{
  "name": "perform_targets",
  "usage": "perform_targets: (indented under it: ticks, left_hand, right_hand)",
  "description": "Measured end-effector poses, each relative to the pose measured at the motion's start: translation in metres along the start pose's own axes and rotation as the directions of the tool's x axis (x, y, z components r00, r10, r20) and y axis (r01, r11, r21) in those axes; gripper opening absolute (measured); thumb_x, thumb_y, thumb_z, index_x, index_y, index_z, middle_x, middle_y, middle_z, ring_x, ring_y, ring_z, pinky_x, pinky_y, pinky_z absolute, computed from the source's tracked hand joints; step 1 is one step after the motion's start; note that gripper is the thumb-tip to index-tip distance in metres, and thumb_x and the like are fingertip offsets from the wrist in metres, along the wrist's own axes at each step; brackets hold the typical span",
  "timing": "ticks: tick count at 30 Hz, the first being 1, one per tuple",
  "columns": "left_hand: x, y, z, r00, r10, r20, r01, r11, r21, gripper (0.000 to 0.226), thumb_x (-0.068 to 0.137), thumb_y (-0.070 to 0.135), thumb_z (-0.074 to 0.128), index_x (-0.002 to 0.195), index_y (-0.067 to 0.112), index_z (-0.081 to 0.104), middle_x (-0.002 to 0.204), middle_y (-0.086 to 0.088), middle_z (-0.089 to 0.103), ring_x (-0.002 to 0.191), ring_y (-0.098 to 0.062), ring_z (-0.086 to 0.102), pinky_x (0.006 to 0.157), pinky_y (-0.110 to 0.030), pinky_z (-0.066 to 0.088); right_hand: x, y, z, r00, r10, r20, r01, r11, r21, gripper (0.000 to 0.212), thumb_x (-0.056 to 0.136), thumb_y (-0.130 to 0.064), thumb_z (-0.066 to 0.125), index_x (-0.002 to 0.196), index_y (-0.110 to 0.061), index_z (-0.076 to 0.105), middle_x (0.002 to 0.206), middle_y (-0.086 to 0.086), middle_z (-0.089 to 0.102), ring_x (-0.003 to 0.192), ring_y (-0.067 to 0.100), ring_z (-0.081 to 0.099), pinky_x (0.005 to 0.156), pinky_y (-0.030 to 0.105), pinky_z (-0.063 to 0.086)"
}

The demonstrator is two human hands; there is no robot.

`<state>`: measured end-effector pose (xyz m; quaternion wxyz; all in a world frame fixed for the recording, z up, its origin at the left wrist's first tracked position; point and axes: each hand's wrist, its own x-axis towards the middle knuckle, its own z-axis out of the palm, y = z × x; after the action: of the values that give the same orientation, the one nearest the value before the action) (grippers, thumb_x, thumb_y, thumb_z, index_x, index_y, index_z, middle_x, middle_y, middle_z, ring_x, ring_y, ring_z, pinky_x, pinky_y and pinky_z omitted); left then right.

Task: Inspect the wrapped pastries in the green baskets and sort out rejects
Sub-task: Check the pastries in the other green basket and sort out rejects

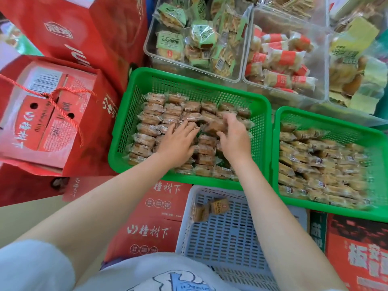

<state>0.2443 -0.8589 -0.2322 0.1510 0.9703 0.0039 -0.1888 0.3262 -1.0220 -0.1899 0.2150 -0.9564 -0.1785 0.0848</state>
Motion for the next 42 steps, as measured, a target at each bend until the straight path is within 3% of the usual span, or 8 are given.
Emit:
perform_targets:
  ticks: [4, 9, 15, 21, 27, 34, 38, 42]
  left_hand:
    - [-0.002, -0.006, 0.014, 0.996, -0.006, -0.088, 0.003, 0.999, -0.037, 0.065, 0.106, 0.046, 0.032, 0.161, 0.022, 0.006, 0.168, 0.001, 0.014, 0.155, -0.018, 0.007, 0.125, -0.044, 0.003]
    - [0.006, 0.005, 0.010, 0.982, -0.024, -0.187, 0.015, 0.999, -0.048, 0.062, 0.105, 0.050, 0.027, 0.160, 0.030, 0.008, 0.155, -0.005, 0.041, 0.144, -0.026, 0.031, 0.118, -0.049, 0.020]
    - [0.017, 0.008, 0.005, 0.994, -0.033, -0.107, 0.046, 0.992, 0.119, 0.057, 0.105, 0.055, 0.020, 0.157, 0.031, 0.026, 0.160, -0.010, 0.029, 0.147, -0.030, 0.022, 0.117, -0.052, 0.018]
    - [0.022, 0.002, 0.014, 0.985, 0.051, -0.164, -0.035, 0.994, 0.099, 0.058, 0.106, 0.053, 0.022, 0.155, 0.024, 0.033, 0.169, -0.008, 0.002, 0.155, -0.026, -0.004, 0.124, -0.049, 0.002]
    - [0.019, -0.008, 0.031, 0.969, 0.072, -0.237, -0.054, 0.995, 0.082, 0.053, 0.105, 0.050, 0.029, 0.150, 0.026, 0.042, 0.168, -0.011, 0.005, 0.155, -0.031, 0.005, 0.123, -0.053, 0.009]
    - [0.018, -0.005, 0.023, 0.987, 0.023, -0.161, -0.005, 0.994, 0.111, 0.056, 0.106, 0.052, 0.022, 0.157, 0.030, 0.026, 0.168, -0.014, -0.002, 0.155, -0.028, -0.003, 0.122, -0.050, -0.001]
    - [0.017, -0.004, 0.019, 0.992, 0.016, -0.121, -0.001, 0.992, 0.126, 0.057, 0.106, 0.053, 0.020, 0.159, 0.032, 0.020, 0.168, -0.013, -0.004, 0.155, -0.027, -0.005, 0.122, -0.049, -0.002]
    - [0.017, -0.003, 0.013, 0.998, 0.001, -0.065, 0.007, 0.992, 0.124, 0.057, 0.106, 0.054, 0.019, 0.158, 0.033, 0.019, 0.168, -0.012, -0.008, 0.155, -0.027, -0.008, 0.122, -0.049, -0.004]
  right_hand:
    - [0.001, 0.002, 0.019, 0.982, -0.181, 0.059, 0.184, 0.981, -0.063, 0.015, 0.086, 0.004, 0.062, 0.100, -0.003, 0.061, 0.100, 0.015, 0.063, 0.097, 0.035, 0.058, 0.080, 0.040, 0.047]
    - [0.009, 0.010, 0.032, 0.963, -0.199, 0.180, 0.250, 0.911, -0.329, 0.030, 0.090, -0.013, 0.056, 0.116, -0.014, 0.071, 0.131, 0.018, 0.055, 0.124, 0.039, 0.046, 0.096, 0.054, 0.041]
    - [0.043, 0.000, 0.019, 0.989, -0.146, -0.031, 0.143, 0.987, -0.071, 0.017, 0.093, -0.002, 0.055, 0.104, 0.004, 0.068, 0.102, 0.018, 0.058, 0.091, 0.034, 0.058, 0.077, 0.039, 0.048]
    - [0.068, -0.012, 0.031, 0.972, -0.163, 0.171, 0.195, 0.963, -0.185, 0.021, 0.093, -0.007, 0.060, 0.112, 0.000, 0.063, 0.113, 0.017, 0.056, 0.110, 0.033, 0.053, 0.090, 0.040, 0.046]
    - [0.073, -0.019, 0.035, 0.969, -0.120, 0.216, 0.195, 0.907, -0.373, 0.025, 0.089, -0.007, 0.068, 0.111, 0.000, 0.058, 0.123, 0.016, 0.046, 0.115, 0.033, 0.047, 0.090, 0.039, 0.045]
    - [0.079, -0.022, 0.037, 0.965, -0.100, 0.243, 0.206, 0.862, -0.463, 0.021, 0.090, -0.013, 0.067, 0.108, -0.004, 0.063, 0.123, 0.013, 0.044, 0.117, 0.031, 0.043, 0.092, 0.039, 0.044]
    - [0.079, -0.017, 0.028, 0.955, -0.098, 0.281, 0.197, 0.915, -0.352, 0.037, 0.088, -0.022, 0.069, 0.118, -0.007, 0.053, 0.124, 0.014, 0.047, 0.117, 0.033, 0.042, 0.096, 0.041, 0.041]
    - [0.069, -0.022, -0.003, 0.973, -0.057, 0.225, 0.074, 0.995, -0.065, 0.030, 0.086, -0.021, 0.067, 0.109, -0.011, 0.049, 0.107, 0.006, 0.054, 0.095, 0.026, 0.053, 0.073, 0.033, 0.040]
